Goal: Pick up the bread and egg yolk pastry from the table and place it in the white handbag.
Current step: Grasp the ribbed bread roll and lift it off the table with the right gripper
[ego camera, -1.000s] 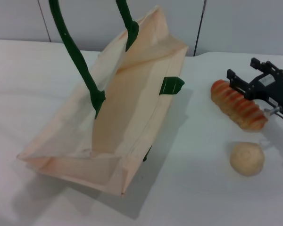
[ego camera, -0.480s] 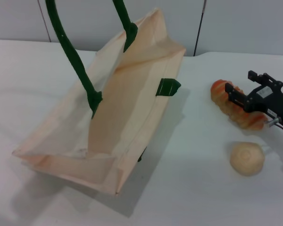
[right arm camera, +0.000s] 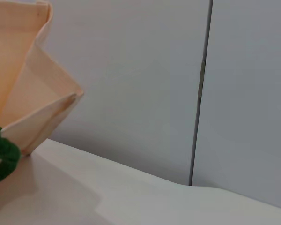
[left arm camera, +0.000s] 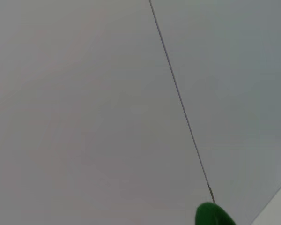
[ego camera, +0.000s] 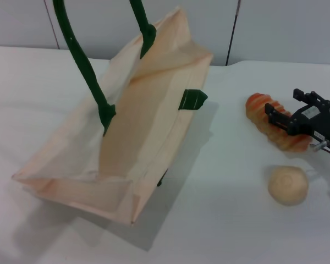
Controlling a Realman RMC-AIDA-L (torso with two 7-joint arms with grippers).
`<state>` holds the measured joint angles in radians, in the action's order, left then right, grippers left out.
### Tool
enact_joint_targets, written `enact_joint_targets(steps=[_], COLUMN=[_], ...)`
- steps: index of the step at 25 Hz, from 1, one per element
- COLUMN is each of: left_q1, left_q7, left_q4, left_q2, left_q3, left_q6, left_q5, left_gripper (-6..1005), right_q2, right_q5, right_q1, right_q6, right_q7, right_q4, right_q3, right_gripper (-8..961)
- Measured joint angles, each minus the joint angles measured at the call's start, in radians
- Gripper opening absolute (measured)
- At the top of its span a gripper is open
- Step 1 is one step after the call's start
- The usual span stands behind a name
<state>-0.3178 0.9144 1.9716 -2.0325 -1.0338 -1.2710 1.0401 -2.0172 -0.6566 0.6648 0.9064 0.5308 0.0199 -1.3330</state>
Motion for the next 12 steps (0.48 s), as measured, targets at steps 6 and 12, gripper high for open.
enact_joint_targets(steps=[6,12], left_q1=[0.003,0.002], left_q7=[0.008,0.01], left_q4=[0.001,0.001], left_q2=[0.0,0.0], left_q3=[-0.003,-0.001], left_q6=[0.013,0.014], left_q5=[0.019,0.031], left_gripper=[125,126], right_q2=[0.0,0.0], right_q5=[0.0,-0.007], right_q1=[0.001,0.004], right_q6=[0.0,0.001], right_q7=[0.005,0.007], right_q4=[0.0,0.0], right_q3=[-0.011,-0.017], right_gripper=[840,841])
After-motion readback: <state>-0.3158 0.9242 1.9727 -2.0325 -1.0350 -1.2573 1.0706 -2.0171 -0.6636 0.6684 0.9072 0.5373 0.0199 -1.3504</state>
